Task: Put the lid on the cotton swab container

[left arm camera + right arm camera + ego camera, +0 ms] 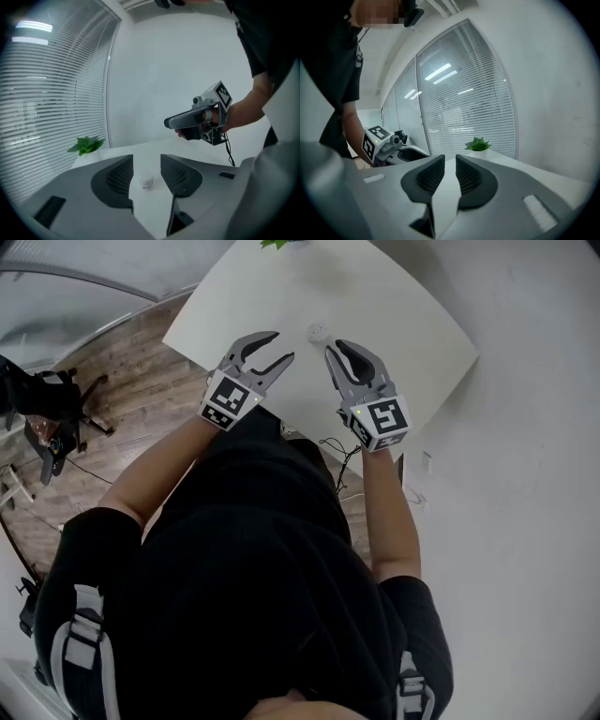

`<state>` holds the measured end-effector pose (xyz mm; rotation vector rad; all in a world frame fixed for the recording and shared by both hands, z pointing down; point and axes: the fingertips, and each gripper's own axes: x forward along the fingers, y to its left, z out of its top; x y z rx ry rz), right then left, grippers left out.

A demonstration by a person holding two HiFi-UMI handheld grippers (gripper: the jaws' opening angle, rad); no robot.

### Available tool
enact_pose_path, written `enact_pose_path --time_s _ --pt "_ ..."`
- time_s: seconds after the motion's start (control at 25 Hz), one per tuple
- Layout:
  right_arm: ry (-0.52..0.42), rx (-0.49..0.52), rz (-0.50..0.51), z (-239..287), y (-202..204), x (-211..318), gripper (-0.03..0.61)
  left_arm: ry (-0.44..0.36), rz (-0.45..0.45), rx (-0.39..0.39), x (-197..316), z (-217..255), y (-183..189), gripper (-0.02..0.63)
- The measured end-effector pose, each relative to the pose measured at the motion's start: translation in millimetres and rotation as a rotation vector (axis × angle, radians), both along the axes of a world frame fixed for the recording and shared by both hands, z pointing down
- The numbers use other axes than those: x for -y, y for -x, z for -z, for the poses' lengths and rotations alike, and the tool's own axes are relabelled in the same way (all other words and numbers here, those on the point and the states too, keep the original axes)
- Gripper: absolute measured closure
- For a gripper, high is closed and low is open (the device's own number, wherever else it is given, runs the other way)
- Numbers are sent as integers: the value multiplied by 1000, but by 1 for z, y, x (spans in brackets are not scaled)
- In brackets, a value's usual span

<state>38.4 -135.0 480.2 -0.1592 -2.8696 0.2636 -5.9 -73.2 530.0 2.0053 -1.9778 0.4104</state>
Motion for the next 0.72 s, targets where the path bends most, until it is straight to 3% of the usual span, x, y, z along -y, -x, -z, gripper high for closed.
enact_pose_path --time_s 0.36,0.72 --pt "-4 168 -31 86 -37 -15 554 -267 -57 5 2 130 -29 582" --pt "-44 227 -24 128 -37 -22 568 -308 -103 25 12 169 -33 604"
